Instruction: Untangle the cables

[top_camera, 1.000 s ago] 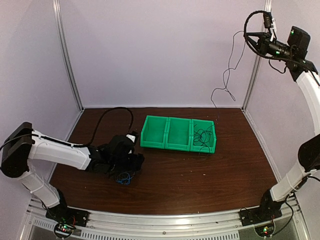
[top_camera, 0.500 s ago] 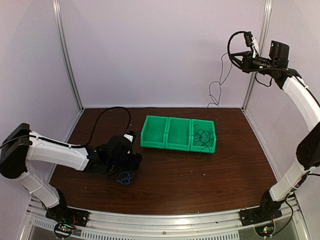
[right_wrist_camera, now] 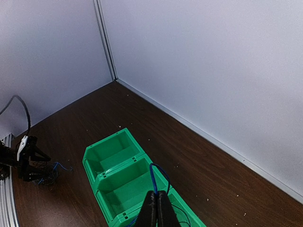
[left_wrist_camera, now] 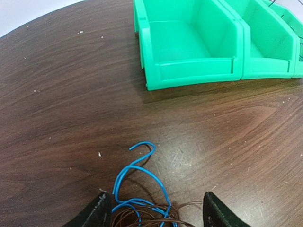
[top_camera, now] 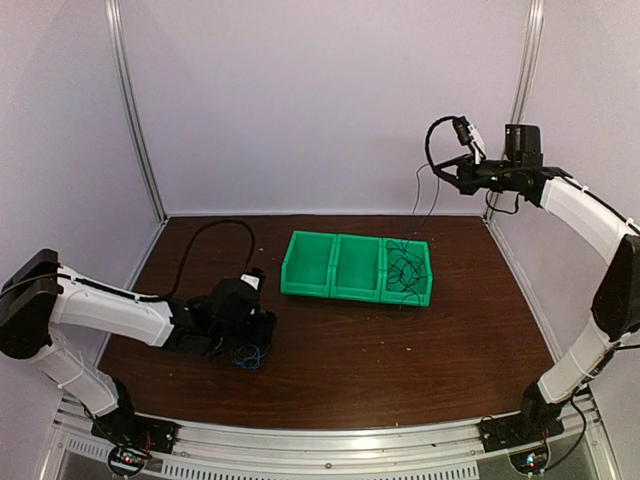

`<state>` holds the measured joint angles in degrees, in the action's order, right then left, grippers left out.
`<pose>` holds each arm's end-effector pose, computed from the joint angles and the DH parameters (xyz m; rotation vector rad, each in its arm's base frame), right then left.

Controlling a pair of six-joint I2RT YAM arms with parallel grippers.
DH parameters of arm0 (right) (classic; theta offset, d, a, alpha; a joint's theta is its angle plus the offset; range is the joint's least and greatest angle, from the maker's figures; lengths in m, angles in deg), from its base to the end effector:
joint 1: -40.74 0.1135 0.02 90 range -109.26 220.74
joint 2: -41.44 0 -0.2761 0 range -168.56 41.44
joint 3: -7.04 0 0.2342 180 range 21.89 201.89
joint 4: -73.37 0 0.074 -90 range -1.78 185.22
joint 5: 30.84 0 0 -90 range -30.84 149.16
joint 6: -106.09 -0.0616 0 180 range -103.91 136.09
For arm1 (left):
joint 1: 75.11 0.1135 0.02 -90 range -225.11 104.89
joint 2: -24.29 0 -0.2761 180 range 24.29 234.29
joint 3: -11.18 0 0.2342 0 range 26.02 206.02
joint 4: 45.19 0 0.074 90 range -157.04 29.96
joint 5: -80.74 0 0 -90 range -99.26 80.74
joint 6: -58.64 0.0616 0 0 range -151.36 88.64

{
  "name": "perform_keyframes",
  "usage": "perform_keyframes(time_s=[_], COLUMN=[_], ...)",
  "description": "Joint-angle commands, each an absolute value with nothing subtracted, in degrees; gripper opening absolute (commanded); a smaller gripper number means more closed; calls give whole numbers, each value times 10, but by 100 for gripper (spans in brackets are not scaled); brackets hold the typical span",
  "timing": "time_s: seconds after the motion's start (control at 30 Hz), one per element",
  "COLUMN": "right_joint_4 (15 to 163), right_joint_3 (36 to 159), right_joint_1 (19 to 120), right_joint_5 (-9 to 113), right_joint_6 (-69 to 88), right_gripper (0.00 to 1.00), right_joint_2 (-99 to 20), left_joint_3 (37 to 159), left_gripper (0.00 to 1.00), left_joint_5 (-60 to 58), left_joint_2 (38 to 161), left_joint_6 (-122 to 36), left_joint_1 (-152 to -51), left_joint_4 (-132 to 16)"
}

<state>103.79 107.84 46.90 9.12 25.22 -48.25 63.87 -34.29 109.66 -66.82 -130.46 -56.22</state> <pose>0.3484 0.0851 0.3972 -0.8126 1.6690 0.7898 0.1856 -0.2227 0.1725 0.1790 2.2621 -0.3356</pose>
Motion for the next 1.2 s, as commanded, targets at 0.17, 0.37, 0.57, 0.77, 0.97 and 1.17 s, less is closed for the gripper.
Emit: perform_keyframes(time_s=[0.17, 0.37, 0.57, 0.77, 0.97, 1.17], right_joint_4=[991, 992, 1011, 1027, 1046, 1079], right_joint_3=[994, 949, 946, 952, 957, 976], right_joint_1=[475, 496, 529, 555, 571, 581], right_joint_5=[107, 131, 182, 249, 319, 358], right_joint_6=[250, 263, 279, 295, 308, 317], right_gripper=[0, 0, 0, 0, 0, 0], right_joint_2=[-478, -508, -546, -591, -624, -653], left_joint_3=[628, 625, 624, 616, 612, 616], left_gripper=[67, 67, 67, 67, 67, 67], left_joint_5=[-356, -354, -352, -353, -356, -355], left_joint_2=[1096, 1097, 1094, 1084, 1081, 1088], left_joint_6=[-677, -679, -682, -687, -689, -687], left_joint_1=[-1307, -1307, -1307, -1307, -1307, -1307], left_joint_4=[-535, -534, -536, -535, -537, -535])
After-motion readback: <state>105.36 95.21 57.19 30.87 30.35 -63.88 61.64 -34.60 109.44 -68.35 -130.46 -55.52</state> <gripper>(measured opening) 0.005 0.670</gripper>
